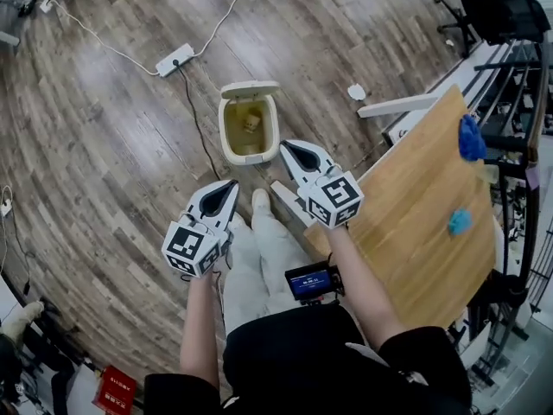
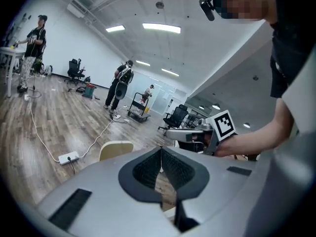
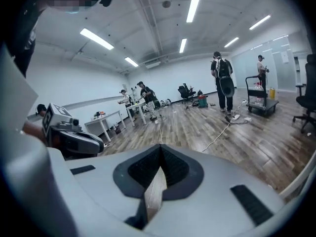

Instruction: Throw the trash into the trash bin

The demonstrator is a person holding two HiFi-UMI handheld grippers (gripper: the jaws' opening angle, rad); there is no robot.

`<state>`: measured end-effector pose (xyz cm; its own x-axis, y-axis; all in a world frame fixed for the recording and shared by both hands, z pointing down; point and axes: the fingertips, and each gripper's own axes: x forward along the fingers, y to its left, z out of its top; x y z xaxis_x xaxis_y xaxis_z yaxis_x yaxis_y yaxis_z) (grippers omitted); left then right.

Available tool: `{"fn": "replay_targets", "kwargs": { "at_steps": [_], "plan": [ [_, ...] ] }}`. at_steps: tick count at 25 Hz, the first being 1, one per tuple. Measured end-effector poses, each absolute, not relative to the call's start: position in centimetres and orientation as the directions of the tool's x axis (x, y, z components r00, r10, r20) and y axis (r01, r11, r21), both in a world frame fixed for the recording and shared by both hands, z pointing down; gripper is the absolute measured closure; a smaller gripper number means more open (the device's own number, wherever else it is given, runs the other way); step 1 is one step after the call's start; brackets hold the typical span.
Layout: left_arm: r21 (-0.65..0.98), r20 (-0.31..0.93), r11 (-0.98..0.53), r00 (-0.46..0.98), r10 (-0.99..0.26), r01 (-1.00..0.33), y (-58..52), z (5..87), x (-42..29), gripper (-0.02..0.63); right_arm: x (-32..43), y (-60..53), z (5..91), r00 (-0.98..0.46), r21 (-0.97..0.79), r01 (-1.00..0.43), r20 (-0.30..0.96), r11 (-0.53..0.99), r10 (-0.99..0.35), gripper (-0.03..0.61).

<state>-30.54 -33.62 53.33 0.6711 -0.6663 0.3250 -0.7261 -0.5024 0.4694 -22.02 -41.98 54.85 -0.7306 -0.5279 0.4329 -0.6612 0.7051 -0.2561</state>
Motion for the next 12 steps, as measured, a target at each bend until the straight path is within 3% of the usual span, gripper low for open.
{"fn": "replay_targets", "kwargs": {
  "at_steps": [6, 12],
  "plan": [
    [0.369, 0.201, -0.552, 0.644, -0.738, -0.748, -32.1, 42.0, -30.9, 0.606, -20.8, -37.7, 42.3, -0.772, -0.112, -0.607, 0.316, 0.786, -0.551, 0.581],
    [0.281, 0.13, -0.631, 0.68, -0.721, -0.723, -26.7, 34.3, -29.8, 0.605, -22.3, -32.9, 29.8, -0.837, -0.051, -0.541, 0.131, 0.839, -0.532, 0.581]
  ]
}}
